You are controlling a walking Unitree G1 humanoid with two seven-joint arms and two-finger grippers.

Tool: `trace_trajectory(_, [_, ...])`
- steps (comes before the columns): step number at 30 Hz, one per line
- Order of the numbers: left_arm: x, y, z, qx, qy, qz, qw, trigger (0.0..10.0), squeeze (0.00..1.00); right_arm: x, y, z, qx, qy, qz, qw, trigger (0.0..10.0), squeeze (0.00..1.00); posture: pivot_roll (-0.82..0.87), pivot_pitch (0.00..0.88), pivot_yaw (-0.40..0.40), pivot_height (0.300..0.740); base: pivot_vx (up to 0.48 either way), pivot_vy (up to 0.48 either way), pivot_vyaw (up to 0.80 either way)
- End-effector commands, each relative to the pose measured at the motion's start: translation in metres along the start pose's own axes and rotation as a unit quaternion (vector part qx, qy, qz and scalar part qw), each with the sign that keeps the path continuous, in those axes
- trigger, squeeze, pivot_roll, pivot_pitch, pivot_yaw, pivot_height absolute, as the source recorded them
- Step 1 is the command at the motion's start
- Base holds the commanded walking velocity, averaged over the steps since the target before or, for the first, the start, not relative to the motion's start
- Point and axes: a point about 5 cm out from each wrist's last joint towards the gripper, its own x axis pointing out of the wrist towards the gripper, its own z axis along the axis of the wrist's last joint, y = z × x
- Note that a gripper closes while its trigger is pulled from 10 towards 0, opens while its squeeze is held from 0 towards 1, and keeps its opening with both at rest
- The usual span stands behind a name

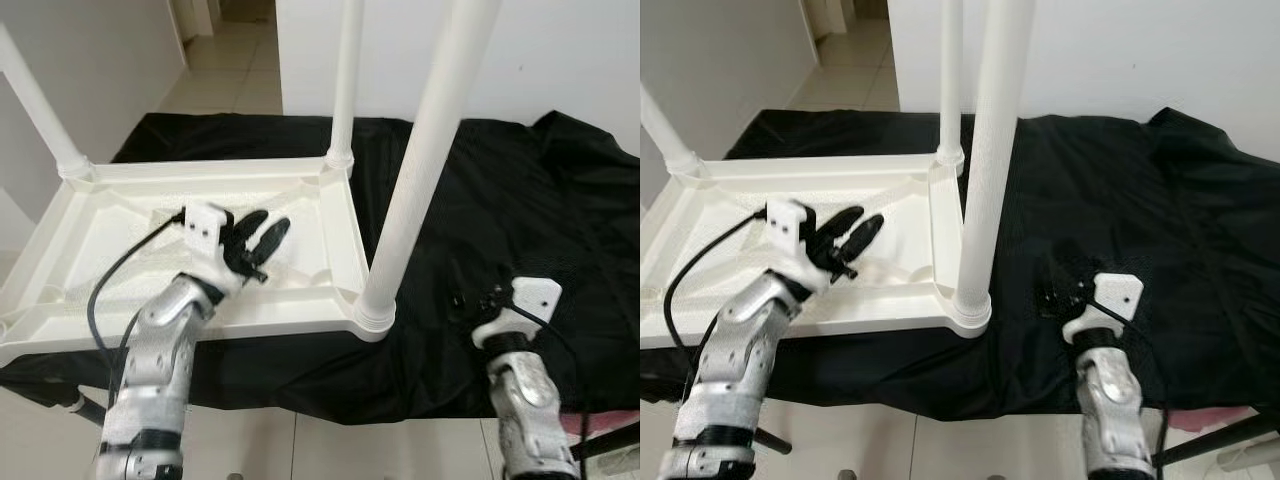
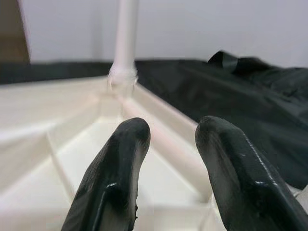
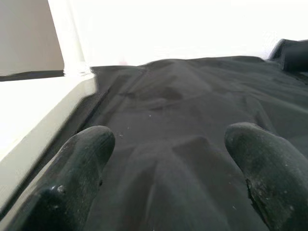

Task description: Building children table

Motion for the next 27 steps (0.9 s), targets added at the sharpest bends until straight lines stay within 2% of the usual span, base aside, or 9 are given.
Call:
trace_trajectory(1, [-0.006,-0.009,0.006,0.015,0.001,-0.079,0.997,10.0,0.0,-0.004,0.004,0.005,0.007,-0.001,0.046,0.999,10.0,0.0,-0.05,0.0,0.013,0.74,0.0,0.0,0.0])
trace_trajectory(4, [-0.013,-0.014,0.003,0.024,0.012,-0.109,0.994,10.0,0.0,-0.008,0.005,0.007,0.003,0.005,0.079,0.997,10.0,0.0,-0.05,0.0,0.012,0.74,0.0,0.0,0.0])
trace_trajectory(6, [-0.022,-0.025,0.003,0.031,0.021,-0.147,0.988,10.0,0.0,-0.014,0.007,0.007,0.007,0.026,0.132,0.991,10.0,0.0,-0.05,0.0,0.008,0.74,0.0,0.0,0.0])
trace_trajectory(11, [-0.03,-0.039,0.005,0.03,0.034,-0.18,0.983,10.0,0.0,-0.021,0.01,0.008,0.013,0.059,0.209,0.976,10.0,0.0,-0.04,0.0,0.01,0.74,0.0,0.0,0.0])
trace_trajectory(15, [-0.035,-0.052,0.004,0.027,0.049,-0.208,0.977,10.0,0.0,-0.028,0.016,0.012,0.028,0.097,0.315,0.944,10.0,0.0,-0.03,0.0,0.002,0.74,0.0,0.0,0.0])
trace_trajectory(16, [-0.035,-0.052,0.004,0.027,0.049,-0.208,0.977,10.0,0.0,-0.028,0.016,0.012,0.028,0.097,0.315,0.944,10.0,0.0,-0.03,0.0,0.002,0.74,0.0,0.0,0.0])
trace_trajectory(19, [-0.039,-0.057,0.004,0.028,0.056,-0.219,0.974,10.0,0.0,-0.03,0.021,0.014,0.022,0.114,0.375,0.92,10.0,0.0,-0.02,0.0,-0.002,0.74,0.0,0.0,0.0])
trace_trajectory(23, [-0.043,-0.063,0.004,0.03,0.063,-0.24,0.968,10.0,0.0,-0.026,0.027,0.016,0.021,0.125,0.428,0.895,10.0,0.0,-0.01,0.0,-0.016,0.74,0.0,0.0,0.0])
trace_trajectory(27, [-0.045,-0.069,0.002,0.009,0.086,-0.266,0.96,10.0,0.0,-0.01,0.035,0.015,0.01,0.113,0.431,0.895,10.0,0.0,0.0,0.0,-0.026,0.74,0.0,0.0,0.0])
